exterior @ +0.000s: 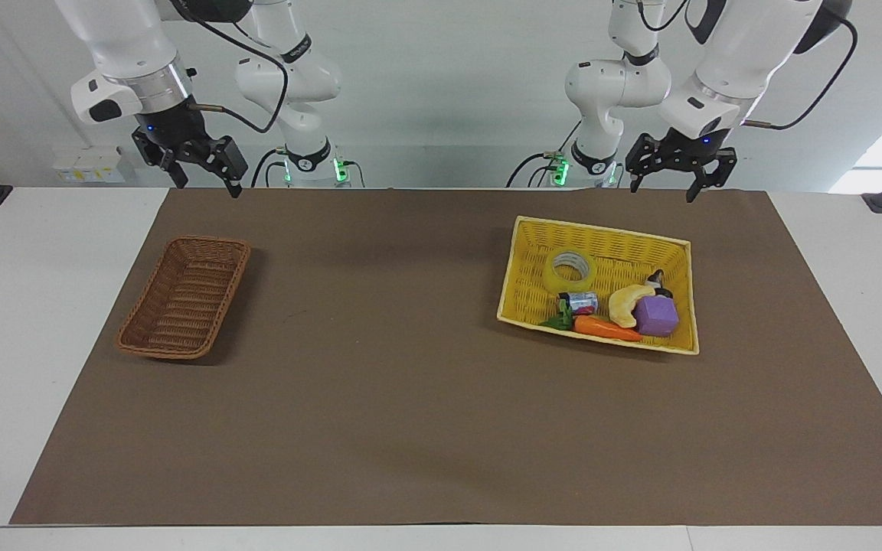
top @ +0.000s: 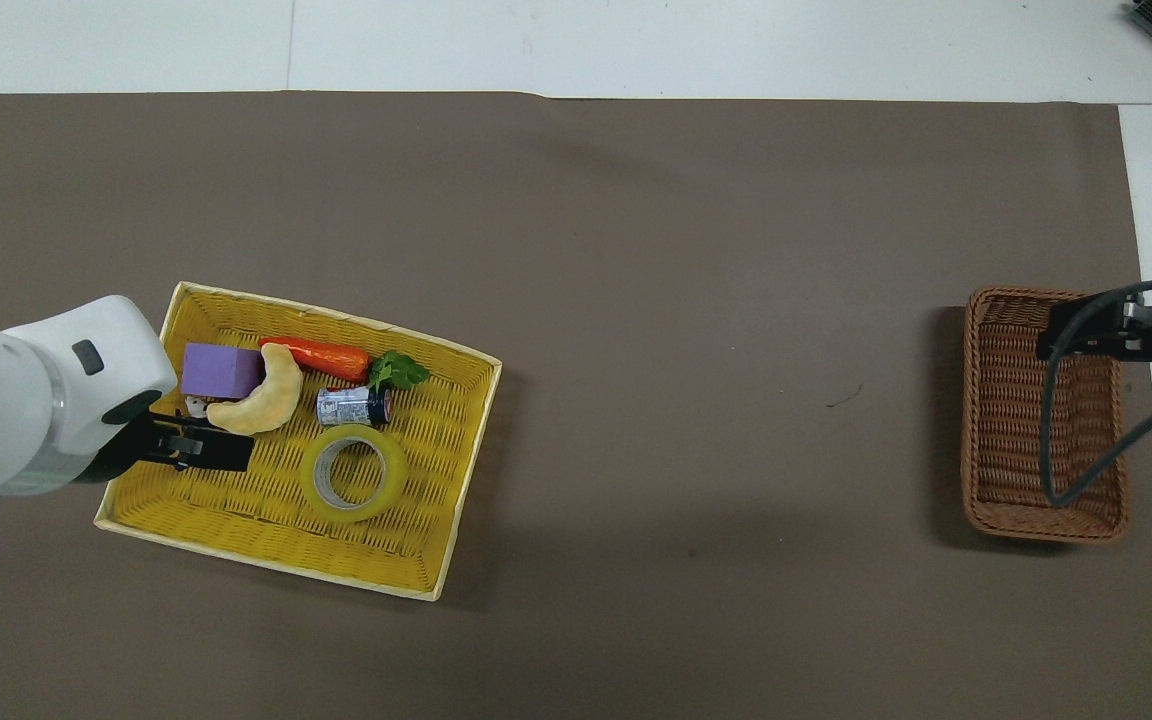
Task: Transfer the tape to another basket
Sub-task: 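Reach the left gripper into the yellow basket and grasp the tape roll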
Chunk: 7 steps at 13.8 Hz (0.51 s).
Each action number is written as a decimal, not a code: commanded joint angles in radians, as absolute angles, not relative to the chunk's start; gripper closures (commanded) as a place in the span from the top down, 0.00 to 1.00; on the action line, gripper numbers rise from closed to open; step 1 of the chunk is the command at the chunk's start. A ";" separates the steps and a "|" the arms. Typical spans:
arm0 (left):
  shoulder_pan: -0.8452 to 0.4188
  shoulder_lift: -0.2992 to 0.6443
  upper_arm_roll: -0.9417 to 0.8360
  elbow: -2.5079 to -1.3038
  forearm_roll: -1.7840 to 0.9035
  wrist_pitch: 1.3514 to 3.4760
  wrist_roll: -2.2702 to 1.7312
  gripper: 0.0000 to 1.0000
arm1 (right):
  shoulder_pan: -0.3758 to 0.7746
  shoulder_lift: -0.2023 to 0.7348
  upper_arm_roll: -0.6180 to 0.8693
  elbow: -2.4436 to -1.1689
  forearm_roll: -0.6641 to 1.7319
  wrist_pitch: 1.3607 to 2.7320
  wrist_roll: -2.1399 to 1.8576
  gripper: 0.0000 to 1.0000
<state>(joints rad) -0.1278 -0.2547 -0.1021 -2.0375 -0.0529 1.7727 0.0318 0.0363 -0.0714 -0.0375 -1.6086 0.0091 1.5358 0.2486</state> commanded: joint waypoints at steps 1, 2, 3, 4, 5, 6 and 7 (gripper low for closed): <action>-0.146 -0.325 -0.091 -2.195 -0.055 1.891 -0.041 1.00 | 0.034 -0.081 -0.040 -1.617 0.028 1.539 0.256 1.00; -0.146 -0.324 -0.091 -2.227 -0.055 1.931 -0.060 1.00 | 0.034 -0.081 -0.041 -1.617 0.028 1.539 0.256 1.00; -0.146 -0.324 -0.091 -2.267 -0.057 1.972 -0.073 1.00 | 0.034 -0.081 -0.041 -1.617 0.028 1.539 0.256 1.00; -0.146 -0.315 -0.091 -2.302 -0.057 2.014 -0.077 1.00 | 0.034 -0.081 -0.040 -1.617 0.028 1.539 0.256 1.00; -0.147 -0.307 -0.092 -2.339 -0.057 2.067 -0.077 1.00 | 0.034 -0.081 -0.041 -1.617 0.028 1.539 0.256 1.00; -0.147 -0.307 -0.094 -2.373 -0.057 2.113 -0.087 1.00 | 0.034 -0.081 -0.041 -1.617 0.028 1.539 0.256 1.00; -0.146 -0.307 -0.094 -2.394 -0.058 2.134 -0.103 1.00 | 0.034 -0.081 -0.041 -1.617 0.028 1.539 0.256 1.00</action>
